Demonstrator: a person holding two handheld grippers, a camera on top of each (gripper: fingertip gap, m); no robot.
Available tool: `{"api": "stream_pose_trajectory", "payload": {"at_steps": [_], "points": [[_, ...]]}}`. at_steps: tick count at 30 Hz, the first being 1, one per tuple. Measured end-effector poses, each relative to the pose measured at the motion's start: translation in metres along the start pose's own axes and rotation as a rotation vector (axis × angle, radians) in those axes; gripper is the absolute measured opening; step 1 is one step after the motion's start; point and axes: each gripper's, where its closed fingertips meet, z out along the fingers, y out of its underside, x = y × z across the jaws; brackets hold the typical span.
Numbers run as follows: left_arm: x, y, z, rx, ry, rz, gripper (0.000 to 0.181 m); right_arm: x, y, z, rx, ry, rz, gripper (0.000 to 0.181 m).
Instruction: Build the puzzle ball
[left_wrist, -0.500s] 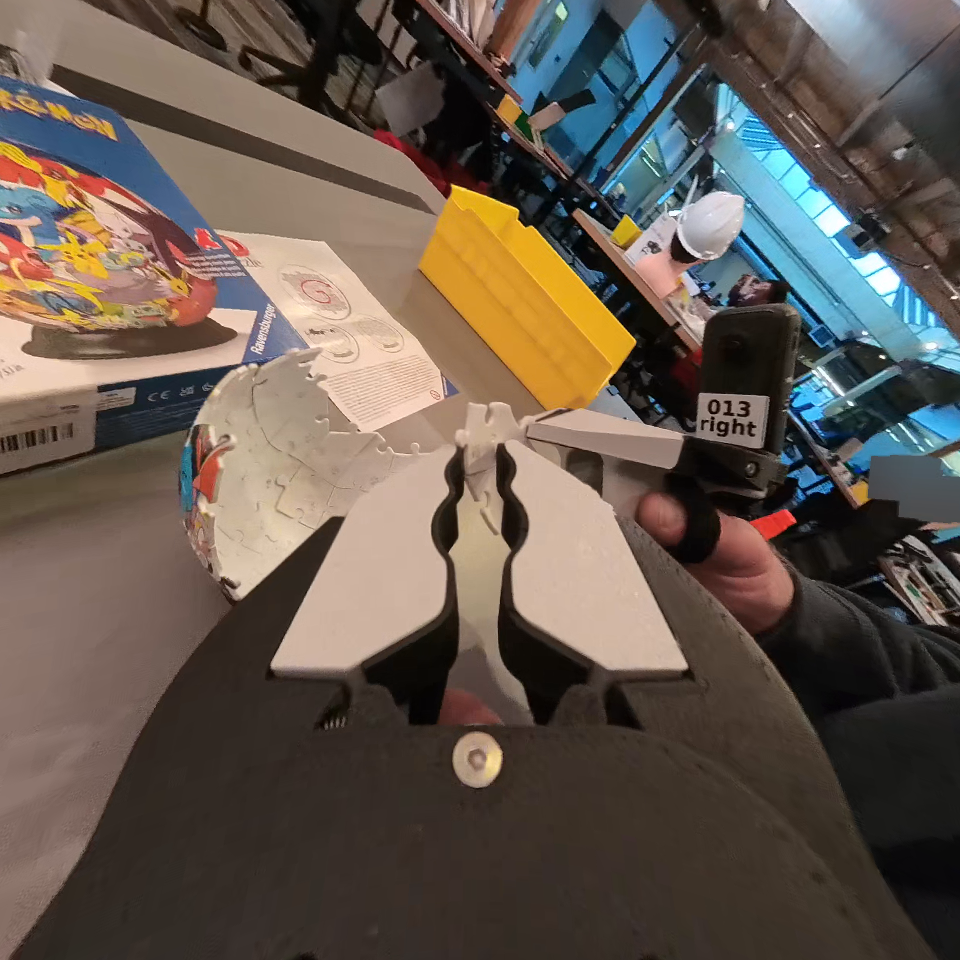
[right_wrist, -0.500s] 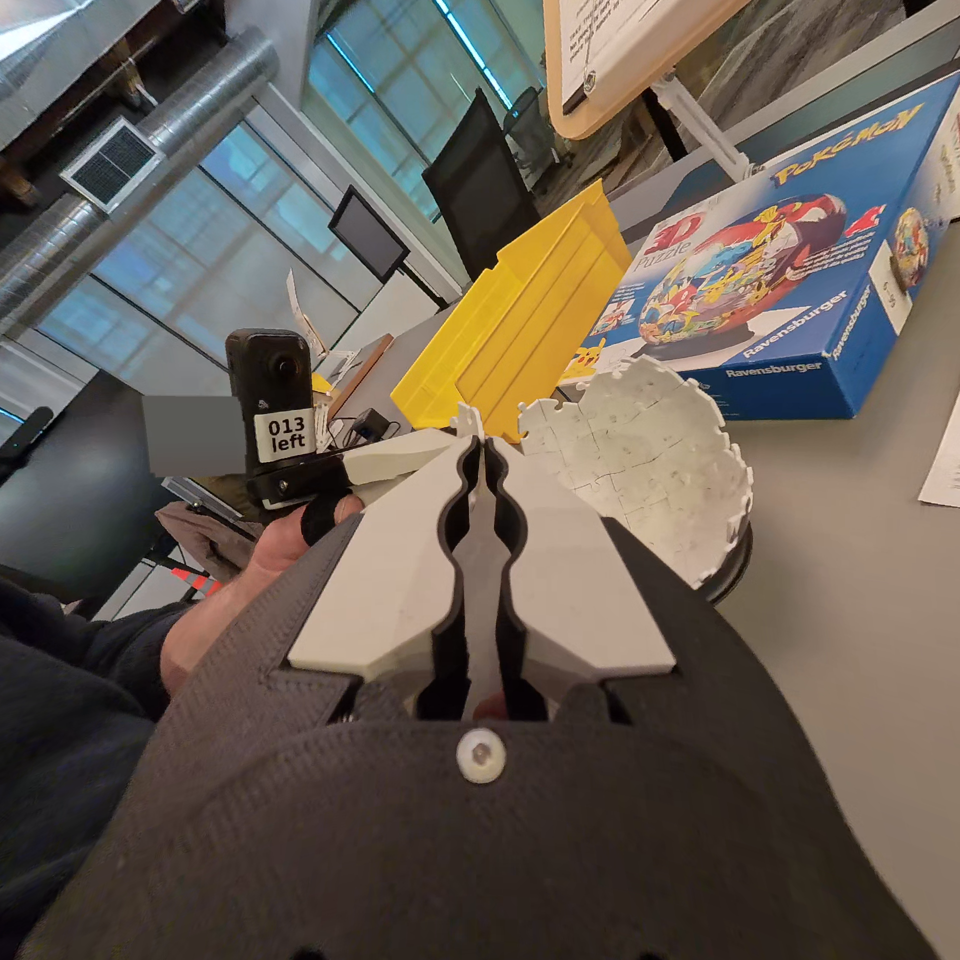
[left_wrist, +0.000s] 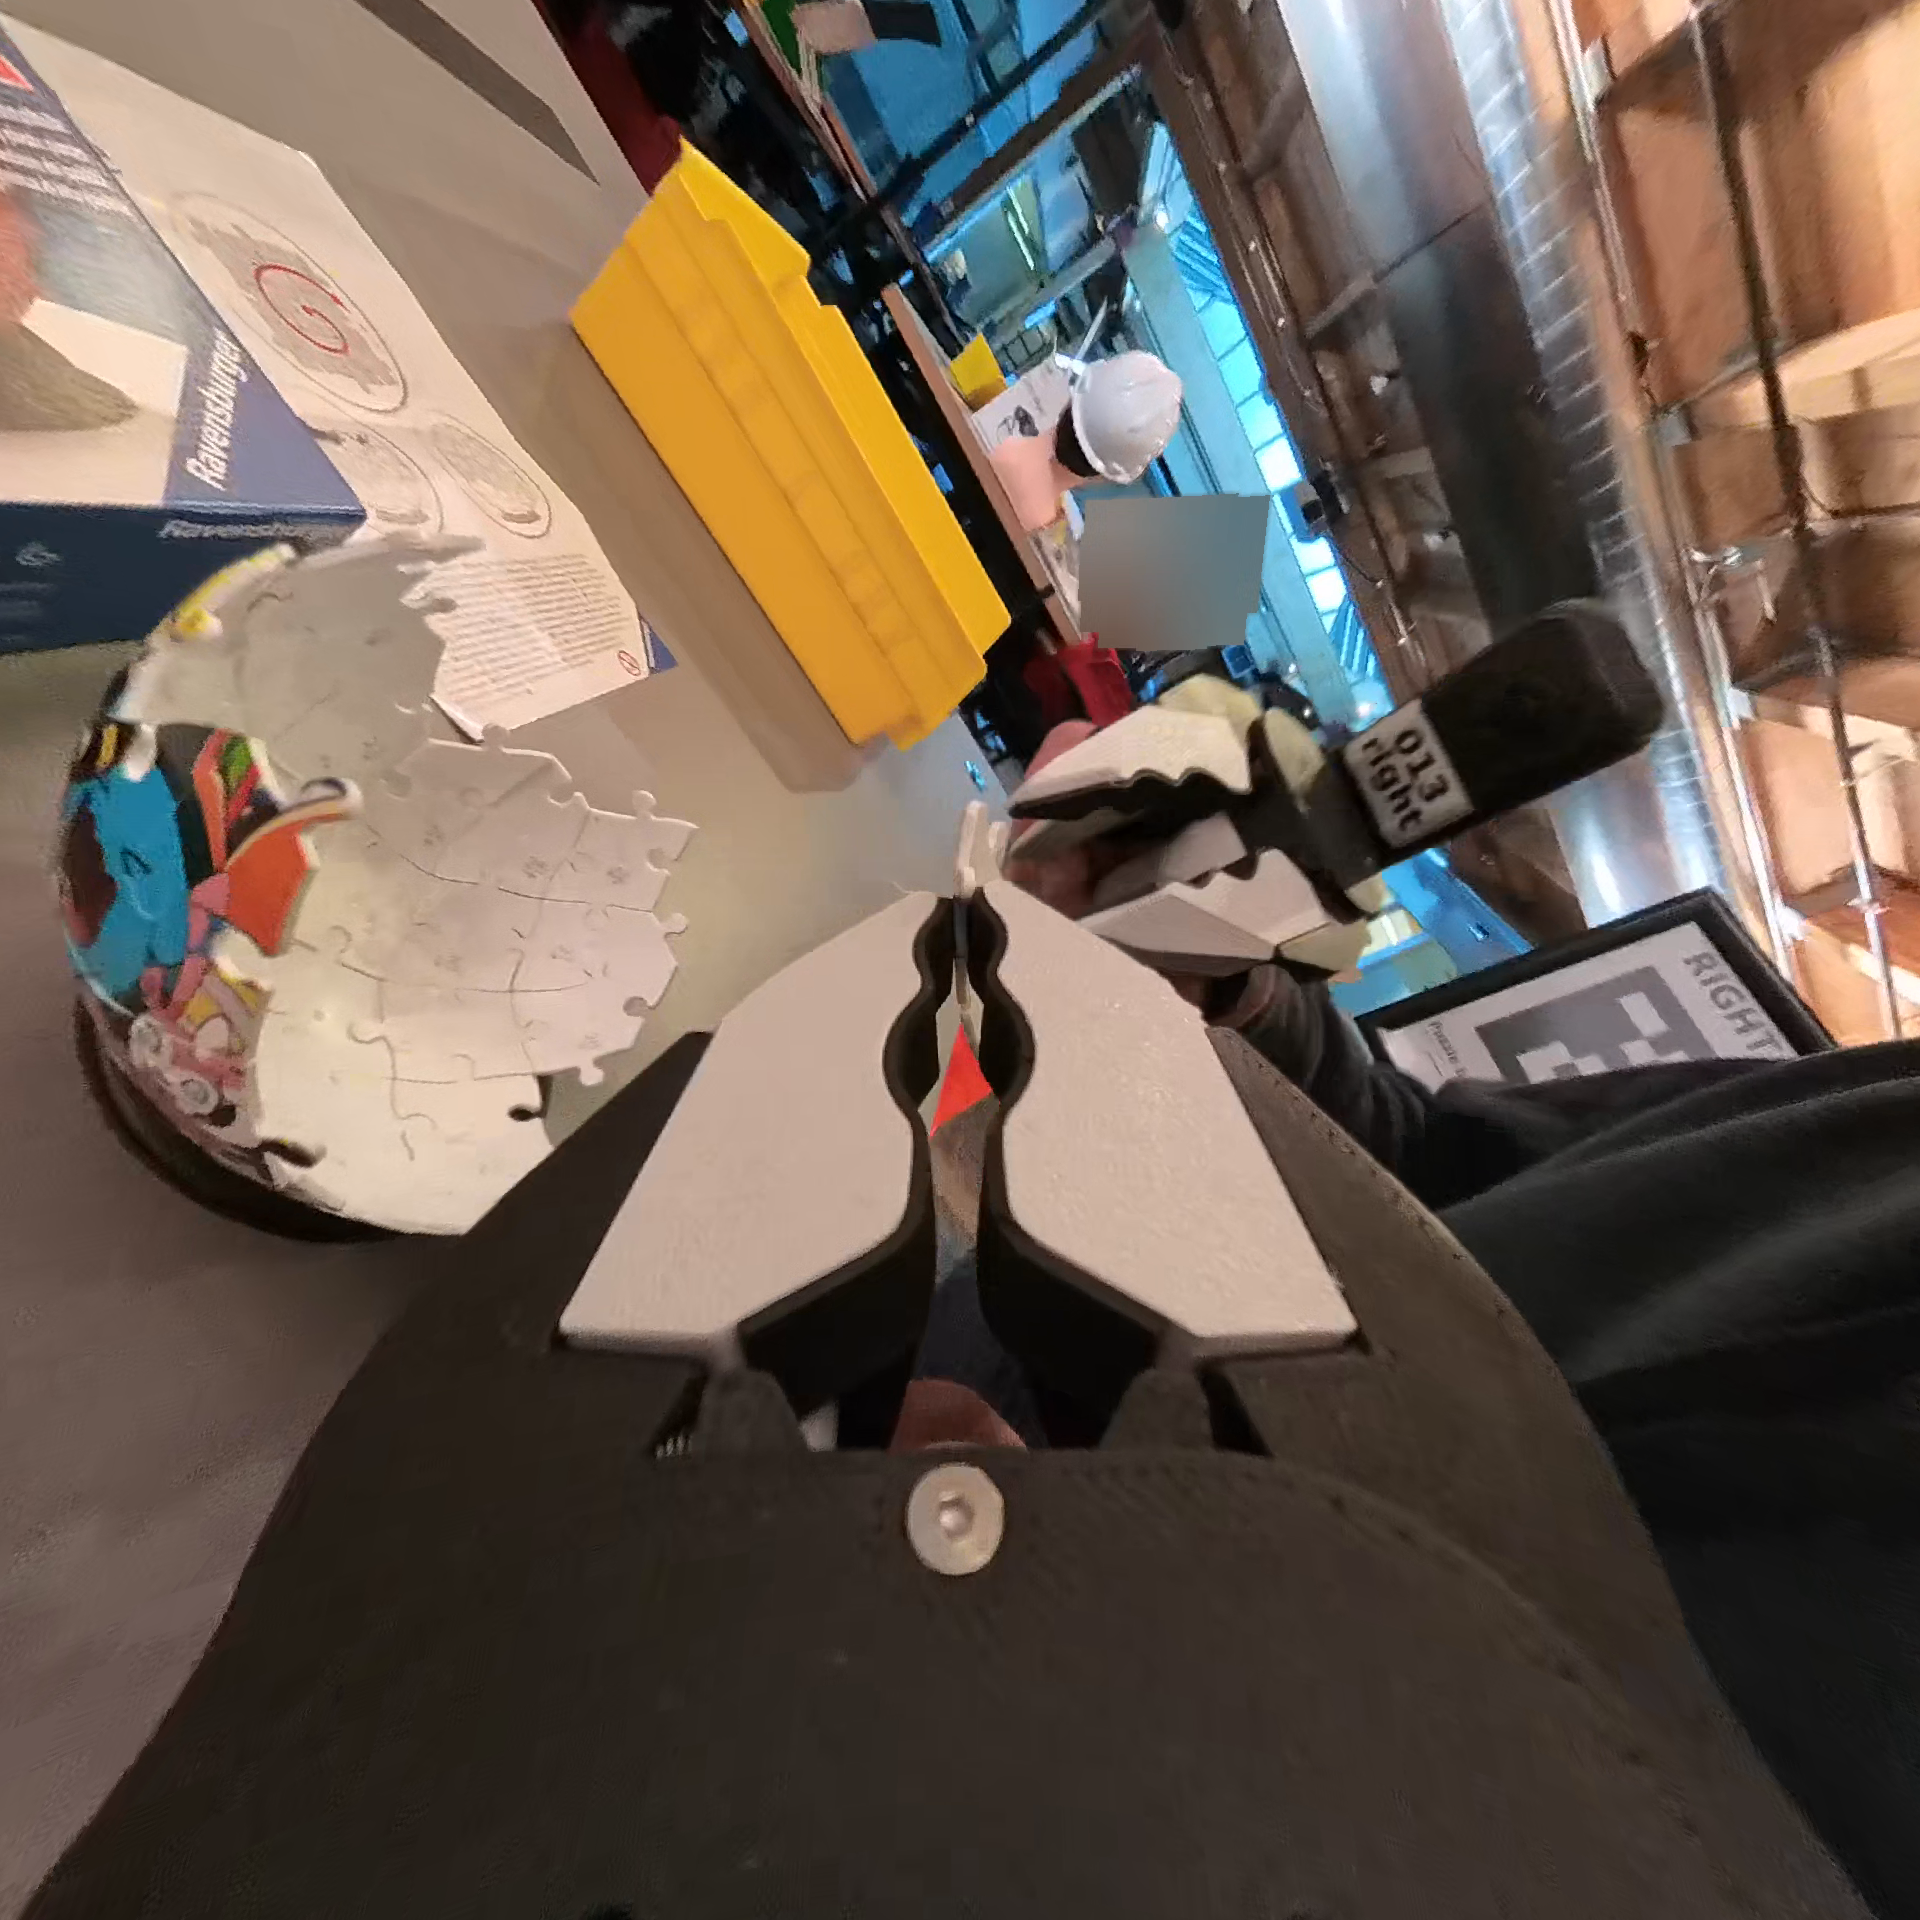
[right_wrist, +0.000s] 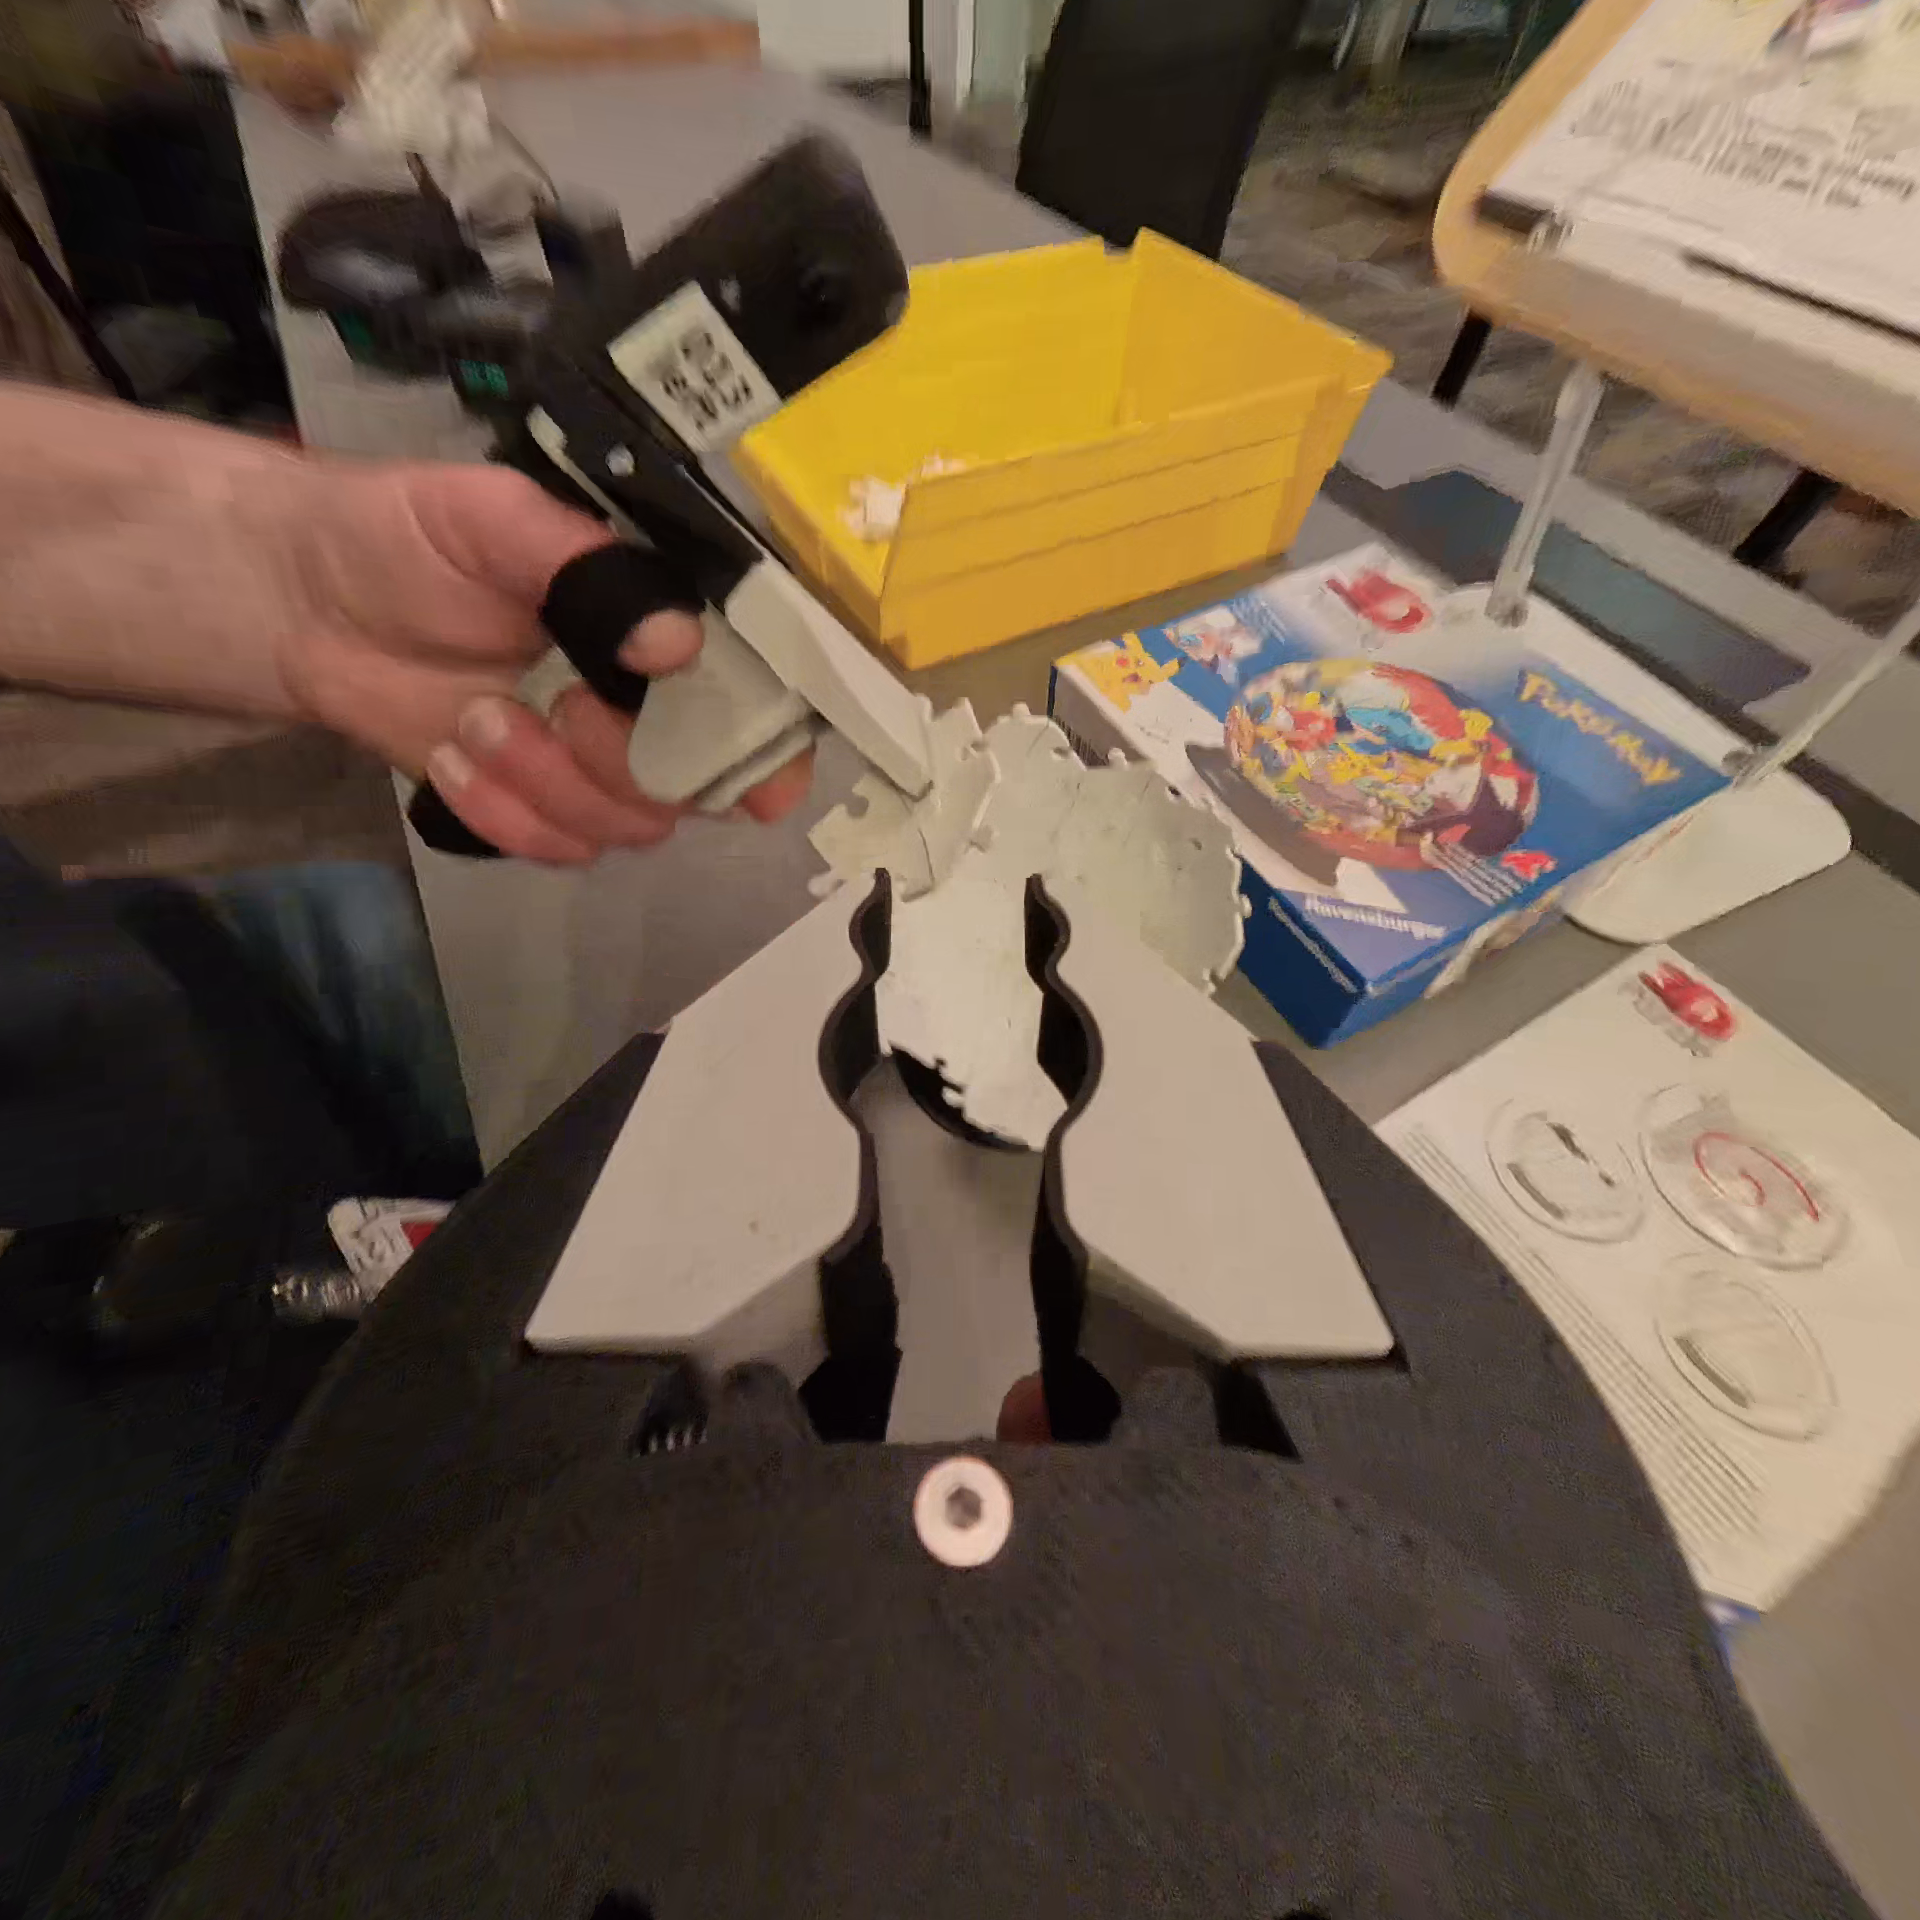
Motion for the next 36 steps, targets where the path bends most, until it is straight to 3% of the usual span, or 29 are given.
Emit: {"api": "stream_pose_trajectory", "payload": {"at_steps": [2,5,8,10,12,15,17,21,25,28,31,33,36], "points": [[0.001,-0.003,-0.002,-0.015,0.0,0.029,0.002,0.003,0.004,0.0,-0.087,-0.045,0.056,0.027],[0.007,-0.002,-0.003,-0.082,0.01,0.104,0.002,-0.012,-0.006,0.002,-0.075,-0.242,0.28,0.031],[0.012,-0.001,-0.002,-0.124,0.03,0.122,0.002,-0.009,-0.005,0.008,-0.073,-0.208,0.196,0.029],[0.013,-0.002,-0.003,-0.127,0.049,0.084,0.002,0.0,-0.004,0.005,-0.073,-0.074,-0.052,0.032],[0.016,-0.001,-0.004,-0.127,0.103,-0.003,0.002,0.001,-0.001,-0.002,-0.113,0.07,-0.496,0.03],[0.016,0.005,0.0,-0.16,0.134,-0.061,0.002,-0.014,-0.001,0.002,-0.153,0.147,-0.955,0.029],[0.021,0.008,0.003,-0.18,0.166,-0.101,0.002,-0.013,-0.006,0.006,-0.143,0.201,-1.124,0.025],[0.023,0.005,0.003,-0.177,0.182,-0.148,0.002,-0.017,-0.008,0.007,-0.12,0.206,-1.289,0.005],[0.018,0.01,0.004,-0.183,0.184,-0.204,0.002,-0.02,-0.002,0.008,-0.129,0.178,-1.335,0.001],[0.01,0.011,0.005,-0.174,0.128,-0.183,0.018,-0.018,0.006,0.008,-0.151,0.143,-1.285,0.0],[0.0,-0.006,-0.009,-0.081,0.015,-0.09,0.029,-0.01,0.022,0.009,-0.204,0.121,-1.172,0.0],[-0.007,-0.018,-0.025,-0.021,-0.098,0.036,0.035,-0.007,0.04,0.014,-0.266,0.088,-1.12,0.0],[-0.035,-0.037,-0.053,0.053,-0.434,0.317,0.043,-0.011,0.066,0.024,-0.342,0.022,-1.047,0.0]]}}
